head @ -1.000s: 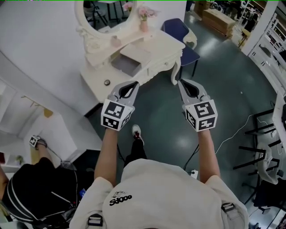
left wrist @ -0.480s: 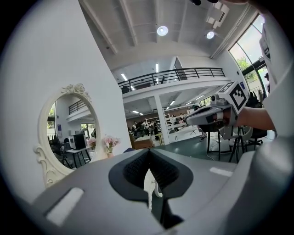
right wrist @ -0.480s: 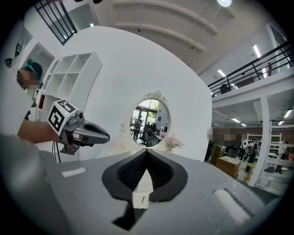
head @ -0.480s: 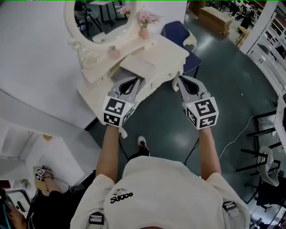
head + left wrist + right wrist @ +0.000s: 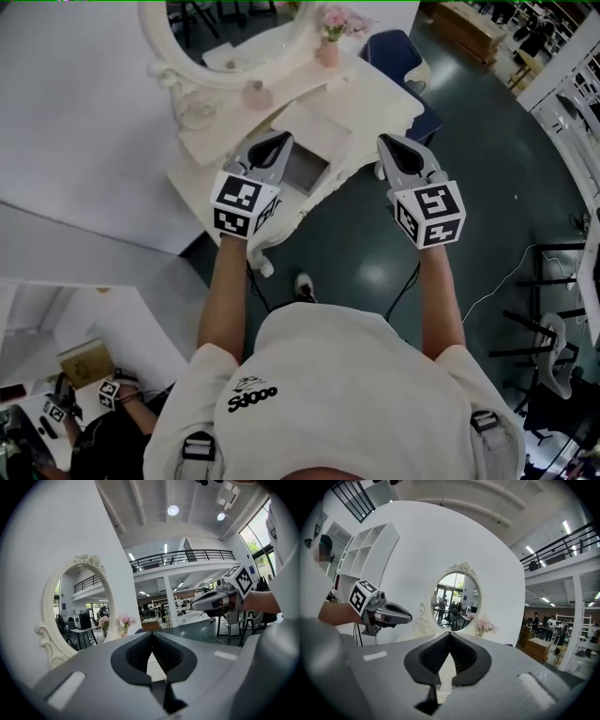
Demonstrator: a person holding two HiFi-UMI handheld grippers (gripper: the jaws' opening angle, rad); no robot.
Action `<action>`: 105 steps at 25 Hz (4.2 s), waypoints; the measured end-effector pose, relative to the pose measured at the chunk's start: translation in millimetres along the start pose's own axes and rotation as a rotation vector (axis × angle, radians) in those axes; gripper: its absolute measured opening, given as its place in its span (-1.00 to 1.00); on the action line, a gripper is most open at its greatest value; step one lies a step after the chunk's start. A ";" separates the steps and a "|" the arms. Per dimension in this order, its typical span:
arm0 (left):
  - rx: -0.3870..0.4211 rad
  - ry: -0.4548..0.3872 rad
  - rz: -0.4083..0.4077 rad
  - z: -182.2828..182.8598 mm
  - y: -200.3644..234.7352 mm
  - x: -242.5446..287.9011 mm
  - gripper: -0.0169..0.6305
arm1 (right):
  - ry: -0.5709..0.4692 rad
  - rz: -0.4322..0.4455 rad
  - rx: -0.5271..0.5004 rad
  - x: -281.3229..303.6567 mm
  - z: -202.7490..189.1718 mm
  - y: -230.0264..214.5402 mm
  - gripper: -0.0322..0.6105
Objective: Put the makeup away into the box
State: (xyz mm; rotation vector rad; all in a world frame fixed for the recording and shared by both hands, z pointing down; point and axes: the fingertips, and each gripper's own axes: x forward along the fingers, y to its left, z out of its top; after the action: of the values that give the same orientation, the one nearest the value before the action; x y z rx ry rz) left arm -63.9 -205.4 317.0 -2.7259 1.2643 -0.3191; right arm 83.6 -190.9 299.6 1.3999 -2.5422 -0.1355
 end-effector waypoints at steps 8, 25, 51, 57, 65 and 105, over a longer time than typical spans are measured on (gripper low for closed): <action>-0.065 0.058 0.076 -37.0 48.7 -14.7 -0.90 | 0.046 0.114 -0.003 60.2 -10.9 35.8 -0.89; -0.380 0.401 0.341 -223.4 64.4 -68.2 -0.56 | 0.183 0.526 -0.041 146.0 -101.8 127.2 -0.89; -0.536 0.665 0.500 -406.4 44.8 -66.9 -0.21 | 0.336 0.544 -0.021 156.6 -184.7 123.3 -0.89; -0.487 0.663 0.466 -387.2 50.2 -60.8 -0.21 | 0.312 0.502 -0.015 155.3 -167.5 103.8 -0.89; -0.397 0.545 0.348 -308.1 66.0 -12.2 -0.21 | 0.268 0.418 0.014 158.0 -140.9 72.0 -0.89; 0.196 0.929 -0.446 -346.4 -28.0 162.3 -0.13 | 0.373 0.154 0.140 156.1 -187.9 -41.7 -0.89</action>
State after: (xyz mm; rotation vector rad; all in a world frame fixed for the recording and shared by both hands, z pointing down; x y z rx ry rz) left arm -24.2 -318.4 681.4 -2.6876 0.6149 -1.7866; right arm 84.4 -338.7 498.4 1.1405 -2.3655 0.3068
